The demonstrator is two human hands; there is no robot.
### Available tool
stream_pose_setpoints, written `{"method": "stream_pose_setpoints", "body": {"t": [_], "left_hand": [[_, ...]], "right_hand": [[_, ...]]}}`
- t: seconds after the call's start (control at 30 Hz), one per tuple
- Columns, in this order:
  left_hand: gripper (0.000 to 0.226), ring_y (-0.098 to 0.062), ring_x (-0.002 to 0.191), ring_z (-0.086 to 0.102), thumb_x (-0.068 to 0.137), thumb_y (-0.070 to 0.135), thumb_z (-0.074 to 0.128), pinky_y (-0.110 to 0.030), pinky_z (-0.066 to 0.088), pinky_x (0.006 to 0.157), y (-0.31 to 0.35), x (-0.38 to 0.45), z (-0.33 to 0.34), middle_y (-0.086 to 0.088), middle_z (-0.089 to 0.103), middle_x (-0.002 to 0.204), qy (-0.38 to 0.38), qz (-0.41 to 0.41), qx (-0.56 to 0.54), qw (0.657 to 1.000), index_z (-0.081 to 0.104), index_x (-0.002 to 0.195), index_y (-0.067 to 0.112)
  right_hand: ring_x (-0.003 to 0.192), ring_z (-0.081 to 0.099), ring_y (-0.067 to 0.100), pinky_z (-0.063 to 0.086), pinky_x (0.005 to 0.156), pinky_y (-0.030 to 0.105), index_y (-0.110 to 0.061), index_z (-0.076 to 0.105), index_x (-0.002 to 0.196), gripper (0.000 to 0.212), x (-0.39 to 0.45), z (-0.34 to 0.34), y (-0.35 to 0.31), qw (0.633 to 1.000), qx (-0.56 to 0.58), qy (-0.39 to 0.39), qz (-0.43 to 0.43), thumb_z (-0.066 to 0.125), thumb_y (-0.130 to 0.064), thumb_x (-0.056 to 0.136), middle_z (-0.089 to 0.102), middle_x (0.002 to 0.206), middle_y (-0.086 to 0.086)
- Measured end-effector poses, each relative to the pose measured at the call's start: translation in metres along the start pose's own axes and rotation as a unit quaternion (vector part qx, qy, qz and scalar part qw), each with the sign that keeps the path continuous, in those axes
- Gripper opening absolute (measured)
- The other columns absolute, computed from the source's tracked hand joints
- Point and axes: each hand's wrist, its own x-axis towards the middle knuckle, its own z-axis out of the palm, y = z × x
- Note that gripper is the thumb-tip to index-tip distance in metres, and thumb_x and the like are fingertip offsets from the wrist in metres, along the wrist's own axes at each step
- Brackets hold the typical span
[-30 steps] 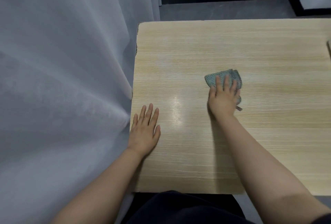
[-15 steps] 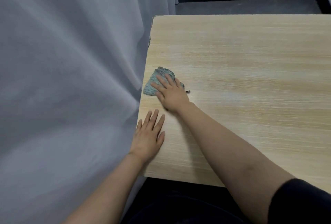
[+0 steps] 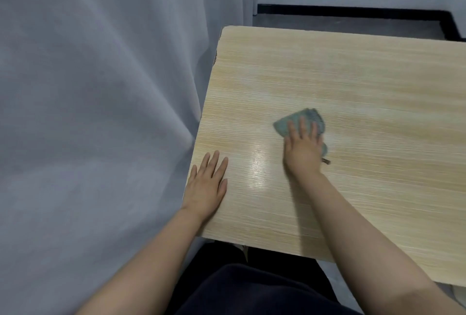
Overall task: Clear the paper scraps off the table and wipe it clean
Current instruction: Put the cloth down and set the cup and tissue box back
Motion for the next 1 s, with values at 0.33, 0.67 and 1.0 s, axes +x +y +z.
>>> {"method": "stream_pose_setpoints", "body": {"t": [0.33, 0.67, 1.0], "left_hand": [[0.055, -0.018, 0.146, -0.010, 0.098, 0.043, 0.009, -0.037, 0.004, 0.117, 0.016, -0.052, 0.019, 0.002, -0.009, 0.159, -0.014, -0.074, -0.015, 0.997, 0.003, 0.151, 0.028], [0.052, -0.022, 0.147, -0.003, 0.102, 0.027, 0.027, -0.042, 0.009, 0.117, 0.031, -0.067, 0.038, -0.001, -0.001, 0.159, 0.034, -0.104, -0.033, 0.993, 0.008, 0.151, 0.025], [0.052, -0.023, 0.146, -0.008, 0.103, 0.031, 0.021, -0.041, 0.007, 0.117, 0.031, -0.081, 0.045, -0.002, -0.008, 0.159, 0.010, -0.082, -0.006, 0.997, 0.002, 0.151, 0.024]], "right_hand": [[0.146, -0.012, 0.023, -0.007, 0.116, 0.044, -0.036, 0.009, 0.150, 0.047, -0.011, 0.031, -0.119, 0.947, -0.053, -0.144, -0.283, 0.016, -0.037, 0.103, -0.006, 0.159, -0.005], [0.147, -0.003, 0.023, -0.002, 0.117, 0.040, -0.032, 0.016, 0.150, 0.048, -0.042, -0.003, 0.040, 0.994, 0.003, -0.038, -0.106, 0.021, -0.034, 0.103, 0.002, 0.160, -0.002], [0.146, -0.004, 0.028, -0.002, 0.117, 0.044, -0.027, 0.014, 0.151, 0.048, -0.064, 0.006, 0.036, 0.997, -0.010, -0.023, -0.070, 0.021, -0.031, 0.103, 0.004, 0.160, 0.003]]}}
